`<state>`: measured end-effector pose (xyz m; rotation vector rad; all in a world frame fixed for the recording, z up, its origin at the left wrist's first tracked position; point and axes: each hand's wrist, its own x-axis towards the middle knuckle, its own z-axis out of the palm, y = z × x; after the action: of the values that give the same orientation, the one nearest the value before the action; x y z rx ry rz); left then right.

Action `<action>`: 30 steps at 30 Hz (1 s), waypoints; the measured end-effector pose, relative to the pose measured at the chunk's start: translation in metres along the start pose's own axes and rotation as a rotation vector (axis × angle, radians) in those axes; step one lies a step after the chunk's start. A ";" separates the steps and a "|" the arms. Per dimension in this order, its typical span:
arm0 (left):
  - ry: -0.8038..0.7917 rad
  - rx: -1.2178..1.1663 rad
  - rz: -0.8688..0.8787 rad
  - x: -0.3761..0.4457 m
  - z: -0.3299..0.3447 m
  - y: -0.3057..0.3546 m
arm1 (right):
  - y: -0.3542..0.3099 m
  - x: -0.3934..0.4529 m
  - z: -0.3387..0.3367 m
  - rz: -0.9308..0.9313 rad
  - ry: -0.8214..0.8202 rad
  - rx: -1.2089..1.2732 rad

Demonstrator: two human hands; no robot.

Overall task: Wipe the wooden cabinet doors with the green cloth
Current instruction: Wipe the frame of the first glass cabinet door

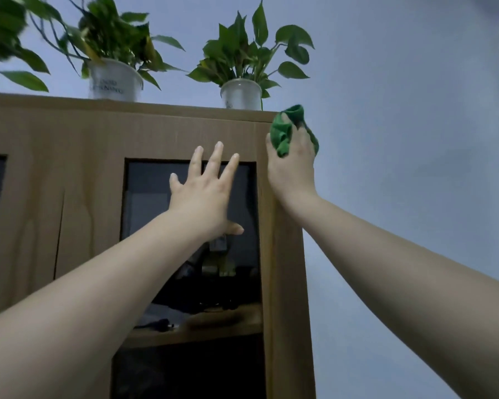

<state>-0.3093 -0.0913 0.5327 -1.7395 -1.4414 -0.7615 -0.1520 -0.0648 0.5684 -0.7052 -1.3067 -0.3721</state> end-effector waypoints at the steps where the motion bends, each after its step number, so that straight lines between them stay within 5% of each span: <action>1: -0.003 -0.002 -0.007 0.004 0.001 -0.002 | 0.007 0.007 0.004 -0.087 -0.076 -0.150; 6: -0.012 0.002 -0.030 0.016 0.010 -0.010 | 0.030 0.036 0.020 -0.372 -0.336 -0.610; 17: 0.012 0.028 -0.022 0.025 0.027 -0.006 | 0.047 0.035 0.010 -0.578 -0.442 -0.629; 25: 0.038 0.035 -0.022 0.025 0.031 -0.009 | 0.089 0.011 -0.033 -1.076 -0.646 -0.693; 27: 0.028 0.038 -0.024 0.026 0.031 -0.009 | 0.087 0.027 -0.038 -1.052 -0.660 -0.678; 30: 0.032 0.032 -0.027 0.027 0.032 -0.010 | 0.077 0.048 -0.027 -0.773 -0.552 -0.649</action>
<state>-0.3141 -0.0486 0.5390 -1.6798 -1.4506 -0.7727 -0.0725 -0.0189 0.5921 -0.8454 -1.9978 -1.3413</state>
